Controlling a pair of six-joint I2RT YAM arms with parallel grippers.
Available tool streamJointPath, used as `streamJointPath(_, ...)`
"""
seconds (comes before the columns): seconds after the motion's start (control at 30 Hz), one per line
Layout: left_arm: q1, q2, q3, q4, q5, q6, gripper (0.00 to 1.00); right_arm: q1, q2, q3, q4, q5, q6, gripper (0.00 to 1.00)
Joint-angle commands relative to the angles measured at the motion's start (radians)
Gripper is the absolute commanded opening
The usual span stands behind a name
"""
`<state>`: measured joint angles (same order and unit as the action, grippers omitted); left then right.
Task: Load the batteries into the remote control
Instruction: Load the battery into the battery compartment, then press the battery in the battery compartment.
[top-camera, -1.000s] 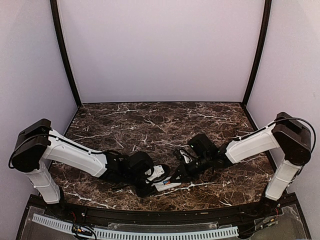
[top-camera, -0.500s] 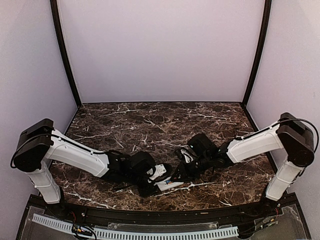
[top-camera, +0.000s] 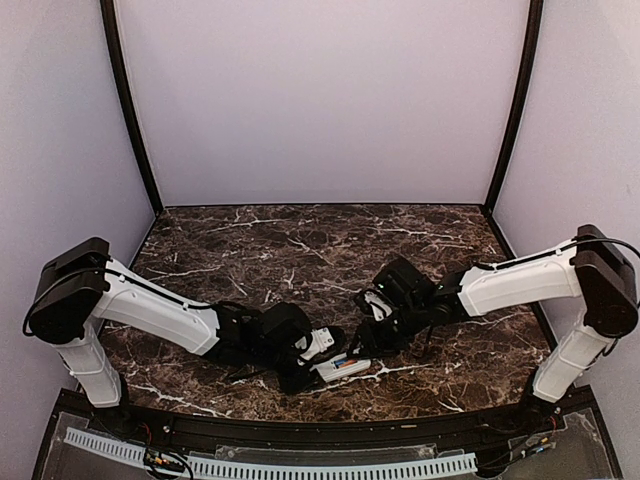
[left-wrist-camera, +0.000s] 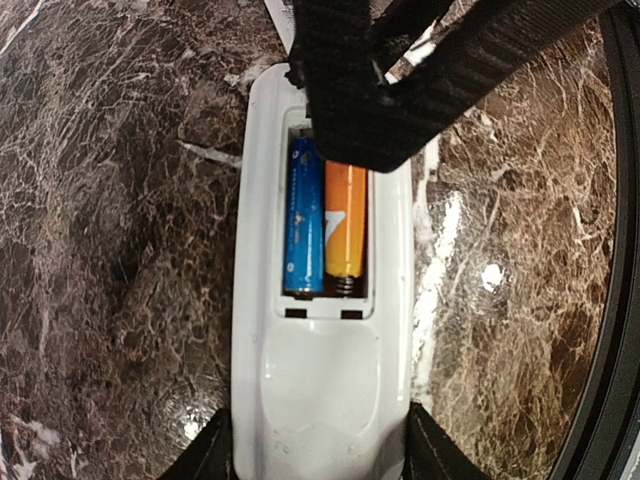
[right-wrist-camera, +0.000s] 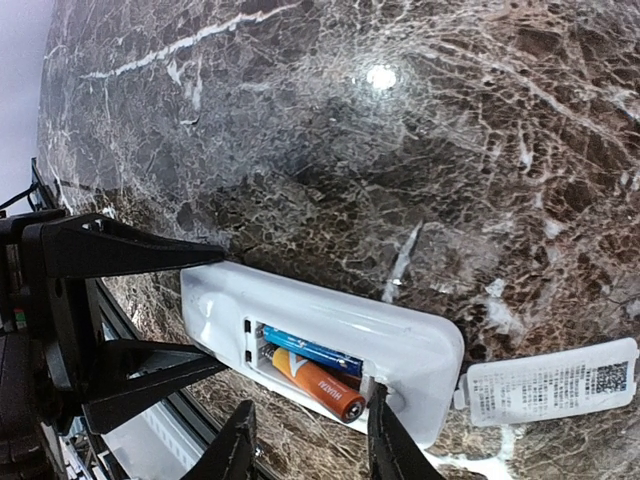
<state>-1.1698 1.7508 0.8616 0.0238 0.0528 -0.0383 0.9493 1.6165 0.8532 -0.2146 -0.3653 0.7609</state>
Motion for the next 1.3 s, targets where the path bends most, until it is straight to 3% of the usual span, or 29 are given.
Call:
streamJointPath(0.0, -0.007, 0.046, -0.041, -0.076, 0.041, -0.017, 0.33, 0.01, -0.022, 0.039, -0.095, 0.052, -0.039, 0.34)
streamJointPath(0.33, -0.007, 0.046, -0.045, -0.067, 0.044, -0.015, 0.33, 0.016, 0.005, 0.069, -0.115, 0.041, -0.052, 0.1)
streamJointPath(0.9, -0.007, 0.047, -0.045, -0.067, 0.046, -0.012, 0.33, 0.016, 0.028, 0.093, -0.148, 0.078, -0.076, 0.13)
streamJointPath(1.27, -0.007, 0.047, -0.045, -0.067, 0.047, -0.011, 0.32, 0.019, 0.056, 0.086, -0.13, 0.064, -0.078, 0.04)
